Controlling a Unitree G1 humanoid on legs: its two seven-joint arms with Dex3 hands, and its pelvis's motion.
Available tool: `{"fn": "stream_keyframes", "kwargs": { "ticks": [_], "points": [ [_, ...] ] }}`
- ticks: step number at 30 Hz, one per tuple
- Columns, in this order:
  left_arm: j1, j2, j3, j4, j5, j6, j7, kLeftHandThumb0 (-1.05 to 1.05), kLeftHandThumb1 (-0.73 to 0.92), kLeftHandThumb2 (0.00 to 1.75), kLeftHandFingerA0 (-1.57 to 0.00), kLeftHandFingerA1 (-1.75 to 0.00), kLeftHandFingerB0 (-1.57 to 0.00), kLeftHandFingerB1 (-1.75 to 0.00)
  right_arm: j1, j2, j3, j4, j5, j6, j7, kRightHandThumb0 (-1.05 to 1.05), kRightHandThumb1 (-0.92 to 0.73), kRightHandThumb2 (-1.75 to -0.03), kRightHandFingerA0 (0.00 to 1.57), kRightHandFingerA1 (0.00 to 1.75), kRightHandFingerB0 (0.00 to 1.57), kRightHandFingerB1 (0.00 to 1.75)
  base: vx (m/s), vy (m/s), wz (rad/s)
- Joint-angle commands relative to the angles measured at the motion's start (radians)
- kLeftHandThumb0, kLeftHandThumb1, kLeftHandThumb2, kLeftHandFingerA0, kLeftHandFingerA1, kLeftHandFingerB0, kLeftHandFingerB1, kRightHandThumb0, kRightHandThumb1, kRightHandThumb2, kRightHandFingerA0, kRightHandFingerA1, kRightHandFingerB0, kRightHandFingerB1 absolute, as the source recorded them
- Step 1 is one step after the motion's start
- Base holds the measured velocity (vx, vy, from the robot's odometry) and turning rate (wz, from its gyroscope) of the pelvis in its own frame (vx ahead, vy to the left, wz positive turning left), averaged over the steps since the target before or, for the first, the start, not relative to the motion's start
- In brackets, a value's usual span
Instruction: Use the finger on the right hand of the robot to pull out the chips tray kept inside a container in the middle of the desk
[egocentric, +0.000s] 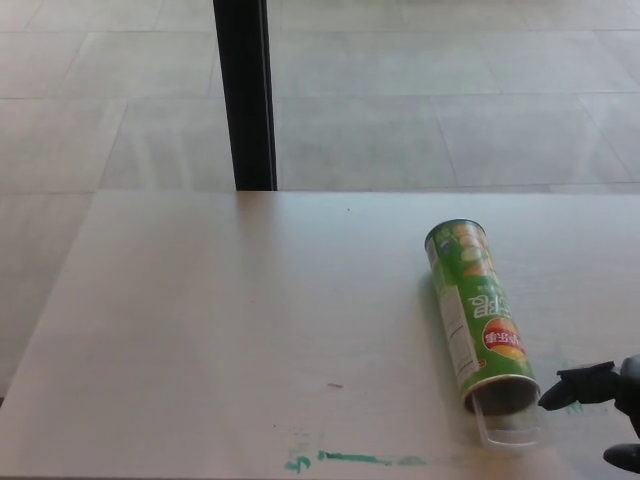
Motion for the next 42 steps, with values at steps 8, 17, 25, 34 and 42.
{"fn": "stream_keyframes", "kwargs": {
  "ticks": [8,17,25,34,42],
  "points": [
    [0.008,0.012,0.000,0.006,-0.011,-0.017,-0.004,-0.73,0.72,0.62,-0.32,-0.75,-0.35,-0.60,0.022,0.028,-0.007,-0.045,-0.038,0.012,-0.009,-0.17,-0.56,-0.58,0.79,1.36,0.53,0.47,0.00,0.000,0.00],
    [0.001,0.011,0.003,0.007,-0.018,-0.005,-0.004,-0.72,0.56,1.01,-0.28,-0.67,-0.37,-0.67,0.010,0.064,0.020,-0.050,-0.069,0.026,0.008,-0.16,-0.56,-0.58,0.77,1.38,0.53,0.47,0.00,0.000,0.00],
    [0.010,0.012,-0.002,-0.012,-0.021,0.016,0.009,-0.66,0.55,1.00,-0.37,-0.72,-0.25,-0.59,0.034,0.083,0.077,-0.022,-0.116,0.088,0.051,-0.15,-0.59,-0.57,0.77,1.38,0.51,0.44,0.00,0.000,0.00],
    [0.004,0.014,-0.015,0.017,-0.018,-0.007,0.010,-0.73,0.70,0.62,-0.34,-0.75,-0.35,-0.56,0.004,0.145,0.135,0.015,-0.144,0.115,0.031,-0.15,-0.56,-0.58,0.81,1.41,0.52,0.46,0.00,0.000,0.00],
    [0.001,0.020,-0.018,0.024,-0.020,-0.006,-0.005,-0.72,0.71,0.61,-0.30,-0.71,-0.33,-0.57,-0.003,0.144,0.142,-0.009,-0.149,0.132,0.055,-0.15,-0.56,-0.58,0.80,1.41,0.52,0.47,0.00,0.000,0.00]
  ]
}}
